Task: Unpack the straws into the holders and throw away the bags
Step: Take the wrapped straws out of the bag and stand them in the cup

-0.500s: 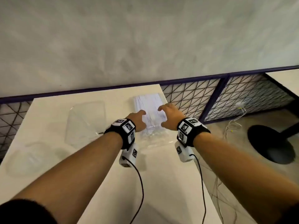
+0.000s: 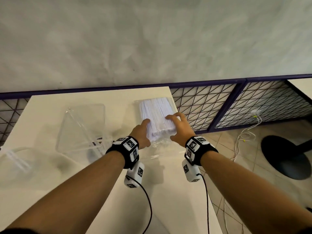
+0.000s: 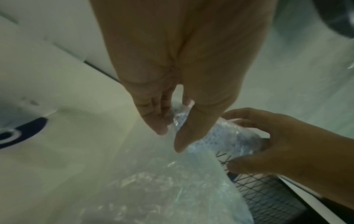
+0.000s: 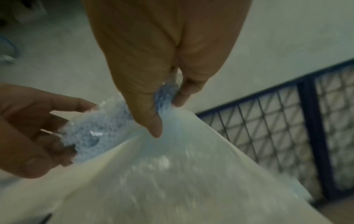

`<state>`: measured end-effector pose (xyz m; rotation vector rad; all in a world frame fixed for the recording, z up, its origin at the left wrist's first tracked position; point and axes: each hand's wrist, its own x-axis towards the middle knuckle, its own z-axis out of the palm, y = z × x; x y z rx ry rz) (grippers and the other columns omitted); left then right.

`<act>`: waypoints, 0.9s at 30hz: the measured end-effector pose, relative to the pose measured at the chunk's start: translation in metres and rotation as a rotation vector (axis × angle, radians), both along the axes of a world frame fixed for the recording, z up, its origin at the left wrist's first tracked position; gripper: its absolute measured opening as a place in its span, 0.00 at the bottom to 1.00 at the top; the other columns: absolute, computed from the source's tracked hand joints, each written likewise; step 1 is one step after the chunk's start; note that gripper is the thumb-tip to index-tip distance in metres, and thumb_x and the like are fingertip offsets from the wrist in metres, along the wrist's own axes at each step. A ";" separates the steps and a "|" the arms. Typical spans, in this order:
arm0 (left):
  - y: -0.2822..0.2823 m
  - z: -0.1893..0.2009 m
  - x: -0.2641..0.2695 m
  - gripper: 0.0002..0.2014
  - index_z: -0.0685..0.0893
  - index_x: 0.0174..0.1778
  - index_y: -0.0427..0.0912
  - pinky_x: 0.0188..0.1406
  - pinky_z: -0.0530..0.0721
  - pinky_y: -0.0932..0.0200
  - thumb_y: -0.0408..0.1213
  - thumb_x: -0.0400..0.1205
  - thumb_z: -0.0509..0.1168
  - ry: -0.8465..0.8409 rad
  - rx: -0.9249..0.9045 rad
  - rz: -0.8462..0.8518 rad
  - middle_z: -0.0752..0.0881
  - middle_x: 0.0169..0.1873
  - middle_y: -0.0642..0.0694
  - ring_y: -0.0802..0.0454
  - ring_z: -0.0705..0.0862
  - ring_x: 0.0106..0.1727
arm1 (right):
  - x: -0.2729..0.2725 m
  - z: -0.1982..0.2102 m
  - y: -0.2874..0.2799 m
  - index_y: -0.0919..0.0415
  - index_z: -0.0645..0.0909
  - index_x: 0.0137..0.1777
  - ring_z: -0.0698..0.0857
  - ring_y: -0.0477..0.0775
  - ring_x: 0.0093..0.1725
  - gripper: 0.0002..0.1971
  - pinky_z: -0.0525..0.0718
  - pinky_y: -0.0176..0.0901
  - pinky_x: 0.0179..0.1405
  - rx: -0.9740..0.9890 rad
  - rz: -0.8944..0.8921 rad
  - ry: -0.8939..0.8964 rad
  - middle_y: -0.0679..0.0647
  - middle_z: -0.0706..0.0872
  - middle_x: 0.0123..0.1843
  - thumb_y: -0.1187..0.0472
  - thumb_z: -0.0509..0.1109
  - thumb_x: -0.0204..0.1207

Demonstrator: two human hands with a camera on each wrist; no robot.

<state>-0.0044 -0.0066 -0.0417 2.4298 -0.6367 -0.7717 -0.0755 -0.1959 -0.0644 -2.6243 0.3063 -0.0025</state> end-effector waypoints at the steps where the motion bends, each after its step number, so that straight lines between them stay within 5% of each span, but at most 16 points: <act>1: 0.001 0.007 -0.001 0.46 0.54 0.83 0.47 0.46 0.75 0.56 0.26 0.73 0.73 -0.043 -0.037 -0.001 0.78 0.54 0.37 0.39 0.81 0.54 | -0.001 0.010 -0.001 0.51 0.73 0.75 0.79 0.58 0.63 0.38 0.81 0.39 0.59 -0.014 0.000 -0.049 0.56 0.65 0.76 0.71 0.81 0.65; 6: 0.020 0.053 -0.014 0.32 0.78 0.70 0.45 0.44 0.72 0.66 0.34 0.69 0.80 -0.339 -0.384 0.056 0.81 0.50 0.46 0.48 0.82 0.45 | -0.010 0.087 -0.003 0.59 0.83 0.63 0.78 0.47 0.52 0.26 0.82 0.45 0.58 -0.134 0.067 -0.336 0.55 0.84 0.58 0.55 0.85 0.65; 10: 0.045 0.088 -0.035 0.31 0.84 0.61 0.50 0.49 0.71 0.81 0.44 0.62 0.84 -0.336 -0.660 0.103 0.76 0.51 0.49 0.65 0.77 0.50 | -0.034 0.150 0.006 0.58 0.85 0.56 0.81 0.39 0.40 0.26 0.75 0.26 0.44 -0.046 0.140 -0.294 0.45 0.86 0.43 0.45 0.86 0.63; 13: 0.063 0.105 -0.058 0.32 0.81 0.59 0.53 0.61 0.81 0.63 0.43 0.61 0.85 -0.122 -0.823 0.144 0.84 0.58 0.54 0.61 0.83 0.60 | -0.051 0.172 0.025 0.53 0.86 0.53 0.85 0.38 0.39 0.24 0.80 0.28 0.40 0.091 0.151 -0.229 0.43 0.88 0.41 0.42 0.85 0.61; 16: 0.082 0.109 -0.076 0.29 0.82 0.61 0.51 0.60 0.86 0.49 0.37 0.65 0.83 -0.022 -0.877 0.195 0.89 0.54 0.53 0.56 0.87 0.56 | -0.060 0.174 0.050 0.50 0.82 0.59 0.86 0.37 0.38 0.27 0.83 0.30 0.39 0.193 0.168 -0.208 0.44 0.88 0.50 0.45 0.86 0.61; 19: 0.109 0.105 -0.086 0.21 0.85 0.53 0.49 0.56 0.88 0.42 0.36 0.67 0.82 0.024 -0.930 0.333 0.91 0.48 0.51 0.53 0.90 0.51 | -0.067 0.160 0.084 0.49 0.74 0.62 0.83 0.46 0.34 0.37 0.85 0.38 0.33 0.336 0.006 -0.382 0.47 0.80 0.59 0.48 0.89 0.55; 24: 0.156 0.101 -0.092 0.21 0.85 0.53 0.46 0.57 0.87 0.41 0.36 0.66 0.83 -0.004 -0.974 0.470 0.91 0.48 0.50 0.52 0.90 0.51 | -0.077 0.131 0.153 0.52 0.77 0.42 0.82 0.50 0.34 0.20 0.86 0.51 0.37 0.674 -0.191 -0.439 0.49 0.83 0.40 0.54 0.87 0.62; 27: 0.183 0.098 -0.089 0.25 0.85 0.56 0.47 0.58 0.86 0.38 0.41 0.64 0.83 -0.029 -0.983 0.504 0.91 0.50 0.48 0.48 0.89 0.53 | -0.075 0.129 0.189 0.53 0.83 0.47 0.85 0.49 0.39 0.14 0.88 0.48 0.42 0.803 -0.198 -0.442 0.46 0.88 0.50 0.57 0.85 0.67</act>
